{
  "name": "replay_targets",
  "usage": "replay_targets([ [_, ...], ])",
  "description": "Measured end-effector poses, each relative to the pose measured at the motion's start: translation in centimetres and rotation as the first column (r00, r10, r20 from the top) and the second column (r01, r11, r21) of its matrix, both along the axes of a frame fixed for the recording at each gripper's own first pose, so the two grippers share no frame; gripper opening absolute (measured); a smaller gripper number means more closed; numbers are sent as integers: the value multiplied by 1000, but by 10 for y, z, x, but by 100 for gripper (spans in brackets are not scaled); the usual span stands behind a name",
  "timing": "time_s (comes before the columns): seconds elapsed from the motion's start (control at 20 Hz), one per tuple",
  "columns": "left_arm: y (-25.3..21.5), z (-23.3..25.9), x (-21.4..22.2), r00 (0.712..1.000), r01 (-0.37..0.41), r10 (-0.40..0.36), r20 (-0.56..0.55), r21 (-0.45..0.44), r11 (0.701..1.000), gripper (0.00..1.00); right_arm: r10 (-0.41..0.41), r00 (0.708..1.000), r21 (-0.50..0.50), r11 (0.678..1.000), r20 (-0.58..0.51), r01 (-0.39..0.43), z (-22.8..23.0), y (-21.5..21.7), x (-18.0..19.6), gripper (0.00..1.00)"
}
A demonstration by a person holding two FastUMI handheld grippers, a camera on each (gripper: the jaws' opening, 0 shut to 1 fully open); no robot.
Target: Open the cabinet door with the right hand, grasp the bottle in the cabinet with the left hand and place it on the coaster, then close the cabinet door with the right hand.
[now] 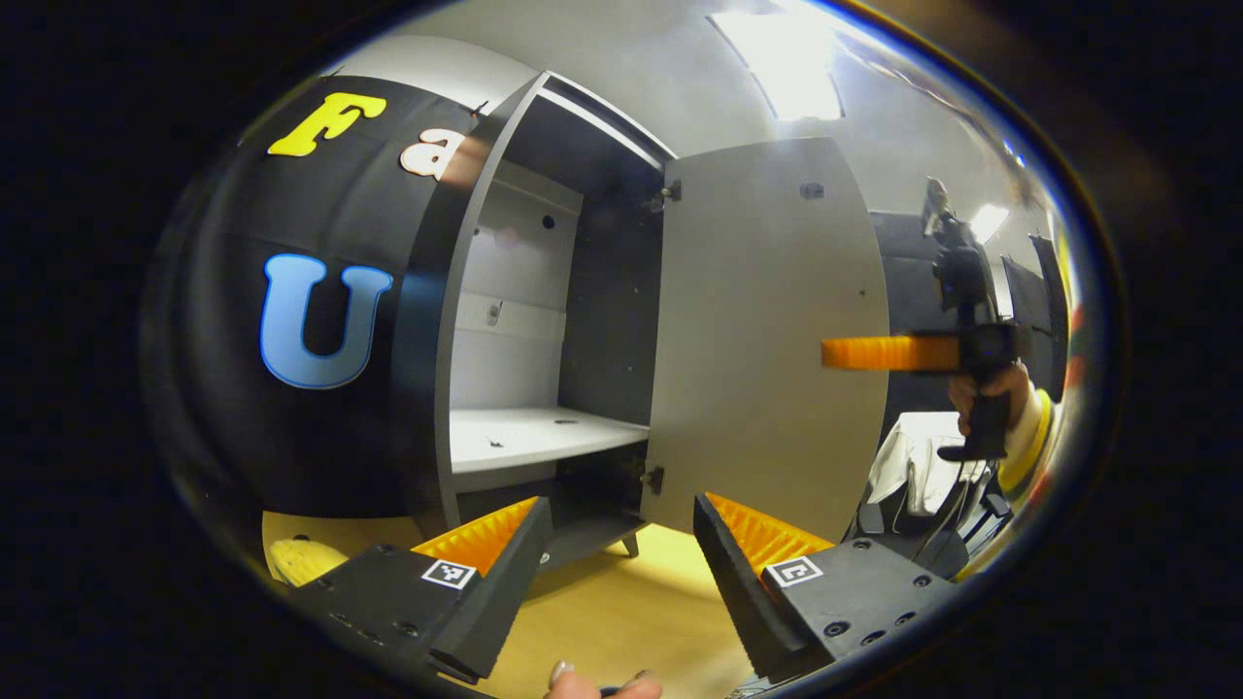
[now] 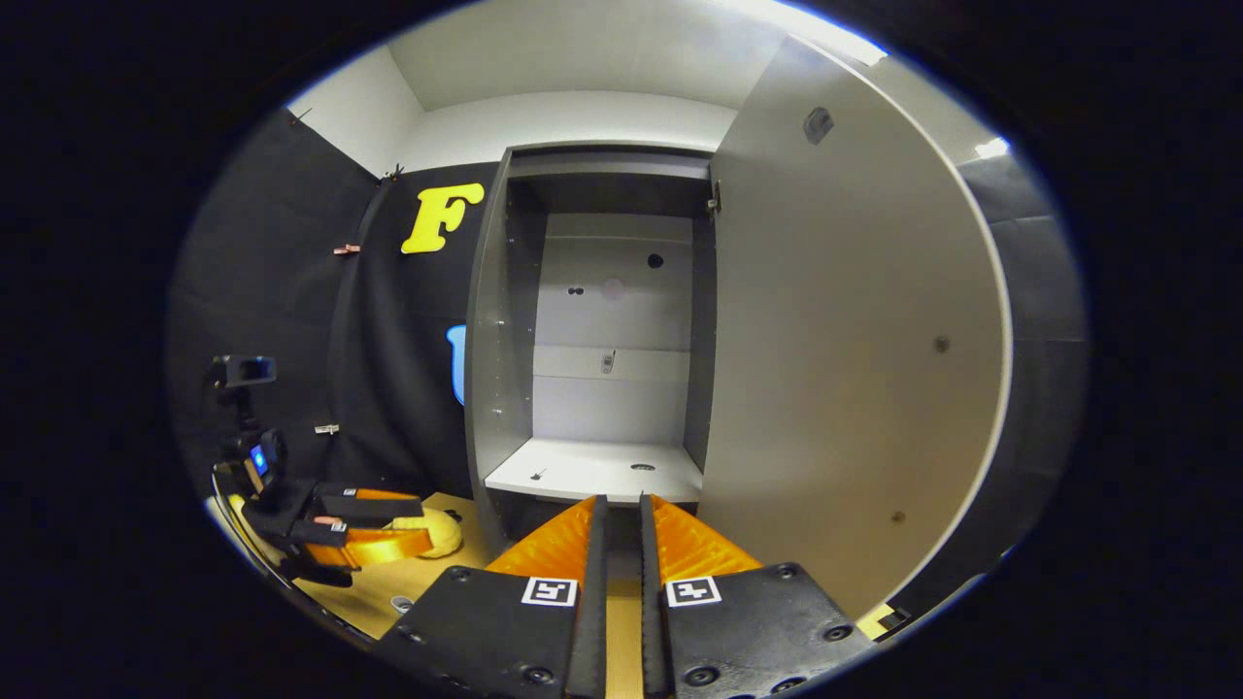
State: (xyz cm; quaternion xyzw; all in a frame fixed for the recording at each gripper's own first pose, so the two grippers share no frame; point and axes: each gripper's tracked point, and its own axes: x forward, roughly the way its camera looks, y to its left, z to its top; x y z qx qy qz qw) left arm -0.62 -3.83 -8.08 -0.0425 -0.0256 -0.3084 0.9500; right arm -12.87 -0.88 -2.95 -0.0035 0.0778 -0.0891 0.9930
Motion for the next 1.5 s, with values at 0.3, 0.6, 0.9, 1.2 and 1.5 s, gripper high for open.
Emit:
replay_targets([
  [0.3, -40, 58, 23, 996, -49, 48, 74, 11, 999, 93, 73, 997, 97, 993, 9, -73, 32, -8, -78, 49],
  [0.6, -100, 71, 32, 993, -108, 109, 55, -18, 994, 92, -11, 999, 121, 993, -39, 16, 32, -102, -135, 67],
  [0.9, -144, 86, 20, 981, -154, 158, 111, -43, 987, 93, -2, 1000, 117, 993, -13, 4, 29, -176, -127, 88],
  [1.2, -159, 88, -15, 979, -169, 176, 100, -77, 983, 93, 116, 987, 209, 968, 108, -137, 44, -197, -75, 88],
  [1.5, -125, 89, -37, 949, -289, 295, 109, -69, 955, 93, 255, 960, 203, 940, 117, -275, 41, -183, -49, 87],
])
